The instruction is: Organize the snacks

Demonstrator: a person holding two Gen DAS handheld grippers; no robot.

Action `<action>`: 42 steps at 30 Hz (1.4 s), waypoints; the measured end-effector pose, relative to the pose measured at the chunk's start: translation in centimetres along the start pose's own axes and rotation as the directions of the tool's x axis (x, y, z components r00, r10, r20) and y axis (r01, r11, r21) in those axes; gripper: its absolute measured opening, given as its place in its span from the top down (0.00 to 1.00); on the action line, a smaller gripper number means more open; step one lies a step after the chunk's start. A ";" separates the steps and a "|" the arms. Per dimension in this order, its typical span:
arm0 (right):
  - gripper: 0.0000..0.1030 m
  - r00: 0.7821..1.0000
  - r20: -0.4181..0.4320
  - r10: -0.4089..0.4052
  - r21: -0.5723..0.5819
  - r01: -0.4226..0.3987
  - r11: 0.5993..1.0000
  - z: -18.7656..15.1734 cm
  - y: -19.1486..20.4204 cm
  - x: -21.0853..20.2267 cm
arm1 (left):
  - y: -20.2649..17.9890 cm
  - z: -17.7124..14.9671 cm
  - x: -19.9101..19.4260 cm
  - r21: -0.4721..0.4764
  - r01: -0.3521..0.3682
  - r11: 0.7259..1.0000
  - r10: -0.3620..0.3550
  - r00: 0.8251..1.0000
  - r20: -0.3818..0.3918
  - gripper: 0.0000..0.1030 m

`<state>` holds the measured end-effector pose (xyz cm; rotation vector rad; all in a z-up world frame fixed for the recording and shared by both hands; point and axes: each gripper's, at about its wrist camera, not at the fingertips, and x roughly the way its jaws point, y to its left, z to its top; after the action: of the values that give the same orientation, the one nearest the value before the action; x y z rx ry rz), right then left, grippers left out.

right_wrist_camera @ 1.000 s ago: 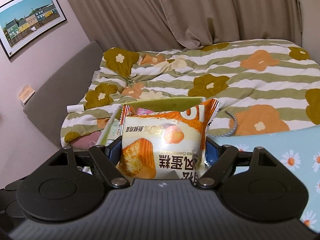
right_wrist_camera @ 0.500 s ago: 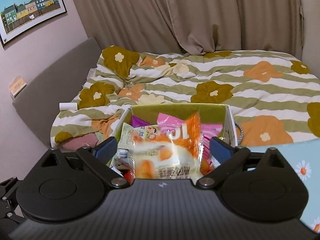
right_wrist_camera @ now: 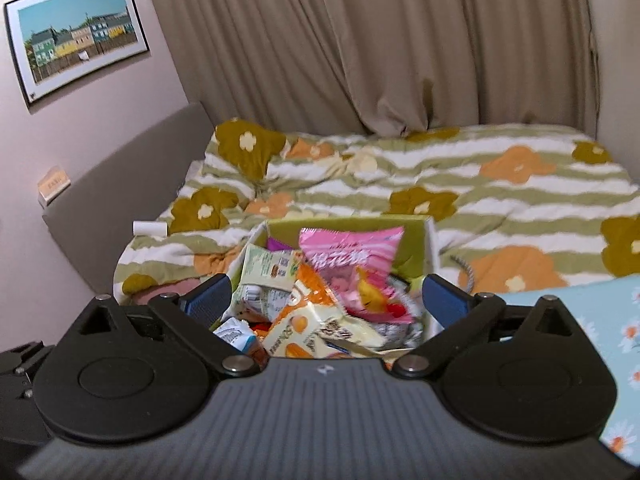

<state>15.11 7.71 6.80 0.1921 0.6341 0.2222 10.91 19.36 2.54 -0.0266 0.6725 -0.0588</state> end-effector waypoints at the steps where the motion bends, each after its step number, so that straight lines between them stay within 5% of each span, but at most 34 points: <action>1: 0.00 1.000 0.012 -0.006 -0.002 0.006 1.000 0.1 -0.1 -0.9 | -0.5 0.0 -0.8 0.005 -0.001 1.000 0.001 1.000 0.017 0.00; 9: 0.00 0.990 0.080 -0.114 -0.048 0.118 0.992 -0.7 -2.3 -9.2 | -3.9 -1.0 -5.3 0.032 -0.022 0.999 0.018 0.993 0.121 0.00; 17: 0.00 0.967 0.063 -0.247 -0.078 0.251 0.965 -4.2 -4.9 -14.0 | -5.9 -4.0 -7.2 0.035 -0.037 0.999 0.032 0.991 0.133 0.00; 28: 0.00 0.942 -0.009 -0.335 -0.044 0.334 0.941 -8.9 -7.4 -16.2 | -8.4 -6.7 -8.3 0.098 -0.044 0.994 0.029 0.988 0.152 0.00; 42: 0.00 0.939 -0.024 -0.344 -0.021 0.343 0.939 -9.9 -8.5 -16.9 | -9.6 -7.2 -8.6 0.109 -0.034 0.993 0.018 0.989 0.144 0.00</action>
<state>-2.83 -3.74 6.43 0.0596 0.6824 -0.1077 -0.70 10.33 2.67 0.0847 0.5258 -0.0683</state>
